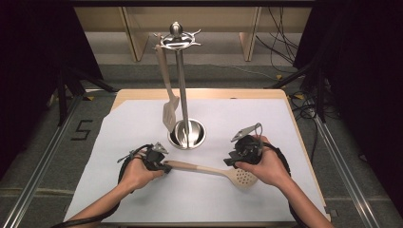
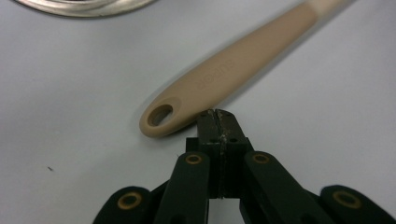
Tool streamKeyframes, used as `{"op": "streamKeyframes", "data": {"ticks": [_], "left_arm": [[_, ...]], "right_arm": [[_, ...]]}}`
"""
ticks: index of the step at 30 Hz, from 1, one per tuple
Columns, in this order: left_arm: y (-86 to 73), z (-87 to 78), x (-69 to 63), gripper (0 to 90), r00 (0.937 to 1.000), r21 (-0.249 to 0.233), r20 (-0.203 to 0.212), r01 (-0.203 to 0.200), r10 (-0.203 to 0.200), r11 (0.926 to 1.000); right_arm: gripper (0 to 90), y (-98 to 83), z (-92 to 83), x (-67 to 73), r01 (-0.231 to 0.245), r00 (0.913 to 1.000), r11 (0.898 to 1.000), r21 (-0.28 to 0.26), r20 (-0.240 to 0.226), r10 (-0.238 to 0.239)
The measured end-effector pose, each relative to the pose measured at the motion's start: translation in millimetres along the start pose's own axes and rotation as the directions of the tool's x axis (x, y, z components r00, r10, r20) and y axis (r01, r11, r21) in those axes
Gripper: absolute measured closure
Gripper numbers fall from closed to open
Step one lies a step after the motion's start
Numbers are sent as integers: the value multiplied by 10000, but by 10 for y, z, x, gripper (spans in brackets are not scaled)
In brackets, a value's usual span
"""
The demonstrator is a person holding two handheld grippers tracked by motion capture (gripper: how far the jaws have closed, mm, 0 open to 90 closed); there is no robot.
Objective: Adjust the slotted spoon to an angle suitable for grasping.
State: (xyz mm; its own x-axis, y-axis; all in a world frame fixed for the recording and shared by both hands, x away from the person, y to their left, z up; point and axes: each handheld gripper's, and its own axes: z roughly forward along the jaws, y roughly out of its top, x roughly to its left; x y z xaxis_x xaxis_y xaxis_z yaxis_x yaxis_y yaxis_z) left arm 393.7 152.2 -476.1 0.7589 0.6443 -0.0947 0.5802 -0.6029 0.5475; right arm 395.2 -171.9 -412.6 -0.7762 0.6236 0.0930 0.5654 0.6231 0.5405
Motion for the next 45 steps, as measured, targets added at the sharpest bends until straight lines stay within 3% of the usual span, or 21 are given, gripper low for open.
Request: {"op": "streamKeyframes", "data": {"ticks": [1, 3, 6, 8, 11, 15, 20, 25, 28, 30, 31, 35, 37, 38, 39, 40, 41, 43, 45], "left_arm": [[-6, 19, -22, 894, 9990, -386, -54, 431, -434, 9983], [-13, 0, 9, 893, 9996, -309, -201, 209, -215, 9993], [-34, -89, 6, 892, 9994, -486, -87, 326, -331, 9983], [-61, -173, -12, 890, 9992, -1022, 8, 410, -411, 9939], [-128, -284, -13, 873, 9994, -1262, -47, 326, -335, 9915], [-237, -381, -34, 854, 9984, -1647, 24, 554, -557, 9848], [-326, -462, -38, 809, 9957, -1943, 113, 922, -917, 9766], [-351, -492, -23, 776, 9946, -2049, 91, 1033, -1036, 9733], [-352, -489, -24, 769, 9945, -2068, 108, 1041, -1041, 9728], [-352, -486, -25, 766, 9943, -2076, 20, 1049, -1068, 9726], [-351, -488, -23, 765, 9948, -2038, 91, 1008, -1011, 9738], [-351, -477, -24, 758, 9944, -2020, 154, 1056, -1047, 9737], [-352, -464, -29, 757, 9937, -1994, 179, 1118, -1104, 9735], [-354, -460, -27, 757, 9943, -1963, 161, 1061, -1050, 9748], [-354, -449, -33, 757, 9935, -1982, 204, 1141, -1123, 9735], [-356, -447, -28, 756, 9944, -1894, 192, 1057, -1039, 9762], [-358, -441, -29, 756, 9943, -1869, 205, 1065, -1045, 9766], [-361, -433, -33, 755, 9941, -1843, 221, 1086, -1063, 9769], [-366, -430, -33, 755, 9939, -1816, 240, 1104, -1079, 9772]], "right_arm": [[625, 15, 34, 20, 74, 9999, 9997, 218, -74, -72], [622, 53, 108, 36, 456, 9989, 9973, 582, -109, -451], [621, 93, 185, 59, 756, 9971, 9924, 967, -191, -741], [621, 110, 227, 76, 869, 9960, 9897, 1134, -287, -842], [621, 139, 299, 127, 976, 9949, 9837, 1509, -396, -927], [621, 186, 400, 152, 1489, 9883, 9725, 1793, -588, -1405], [623, 251, 525, 193, 1615, 9862, 9634, 2140, -718, -1493], [624, 312, 665, 209, 1938, 9794, 9509, 2411, -1040, -1732], [626, 334, 722, 246, 1856, 9815, 9439, 2730, -979, -1647], [627, 346, 752, 245, 2203, 9742, 9311, 2906, -1139, -1950], [627, 348, 760, 265, 2080, 9774, 9300, 3030, -1021, -1854], [635, 363, 800, 275, 2453, 9689, 9117, 3296, -1157, -2188], [647, 373, 802, 284, 2378, 9710, 9094, 3411, -1088, -2131], [657, 379, 812, 265, 2645, 9640, 9035, 3373, -1184, -2380], [675, 386, 802, 267, 2619, 9651, 8962, 3582, -1029, -2409], [694, 389, 814, 246, 2942, 9557, 8891, 3507, -1075, -2739], [711, 391, 810, 262, 2817, 9595, 8897, 3593, -952, -2653], [743, 401, 822, 288, 2841, 9587, 8899, 3570, -917, -2693], [753, 411, 829, 309, 2981, 9540, 8801, 3697, -841, -2878]]}}
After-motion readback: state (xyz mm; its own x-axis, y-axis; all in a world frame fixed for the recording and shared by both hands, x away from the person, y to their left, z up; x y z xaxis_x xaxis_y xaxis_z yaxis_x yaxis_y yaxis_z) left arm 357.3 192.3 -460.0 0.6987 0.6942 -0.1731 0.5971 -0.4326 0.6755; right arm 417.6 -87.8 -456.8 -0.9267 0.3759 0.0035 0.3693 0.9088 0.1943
